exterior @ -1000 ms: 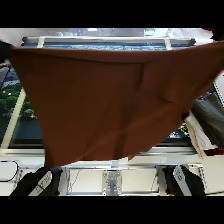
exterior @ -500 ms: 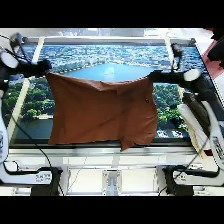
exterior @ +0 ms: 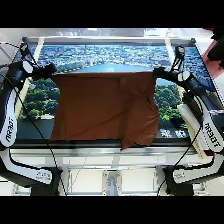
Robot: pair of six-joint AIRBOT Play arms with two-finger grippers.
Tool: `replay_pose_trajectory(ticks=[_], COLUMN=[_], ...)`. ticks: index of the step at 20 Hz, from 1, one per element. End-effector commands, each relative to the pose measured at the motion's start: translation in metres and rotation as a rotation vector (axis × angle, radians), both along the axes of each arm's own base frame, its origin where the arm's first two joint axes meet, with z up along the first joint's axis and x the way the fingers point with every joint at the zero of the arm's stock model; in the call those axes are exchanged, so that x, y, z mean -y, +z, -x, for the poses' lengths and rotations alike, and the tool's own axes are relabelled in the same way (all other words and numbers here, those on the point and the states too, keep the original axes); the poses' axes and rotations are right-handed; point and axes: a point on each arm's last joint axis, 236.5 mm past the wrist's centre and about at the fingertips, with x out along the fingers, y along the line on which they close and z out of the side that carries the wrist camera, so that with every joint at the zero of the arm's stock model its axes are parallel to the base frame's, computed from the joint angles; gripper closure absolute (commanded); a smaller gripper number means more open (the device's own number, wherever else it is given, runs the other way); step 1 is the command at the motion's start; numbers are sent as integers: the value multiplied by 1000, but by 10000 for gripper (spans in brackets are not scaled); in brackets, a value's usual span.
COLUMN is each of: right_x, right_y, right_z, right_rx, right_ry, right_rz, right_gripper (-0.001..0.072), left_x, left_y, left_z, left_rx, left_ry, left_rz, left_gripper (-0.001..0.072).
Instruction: Fold the shirts.
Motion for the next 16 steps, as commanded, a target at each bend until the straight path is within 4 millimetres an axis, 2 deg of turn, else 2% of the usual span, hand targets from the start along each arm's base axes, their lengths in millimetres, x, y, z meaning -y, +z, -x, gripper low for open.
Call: replay_pose_trajectory(ticks=[1, 2, 4, 6, 9, 12, 16], right_x=[3, -7, -24, -28, -26, -25, -22], right_y=[1, -7, -29, -45, -51, -65, -103], right_z=[5, 14, 44, 82, 132, 154, 166], right_rx=[-48, -94, -231, -381, -562, -645, -683], right_ry=[32, 75, 184, 279, 355, 386, 339], right_rz=[-18, -17, 12, 87, 170, 203, 184], right_gripper=[686, 685, 686, 686, 686, 686, 686], left_x=[4, 9, 20, 24, 23, 23, 22], left_y=[-14, -22, -36, -44, -47, -58, -95], left_z=[13, 23, 47, 63, 67, 75, 106], left_rx=[-79, -131, -247, -324, -346, -377, -489], left_ry=[-37, -71, -156, -211, -224, -226, -236], left_rz=[-29, -39, -66, -122, -155, -154, -149], left_gripper=[695, 695, 695, 695, 695, 695, 695])
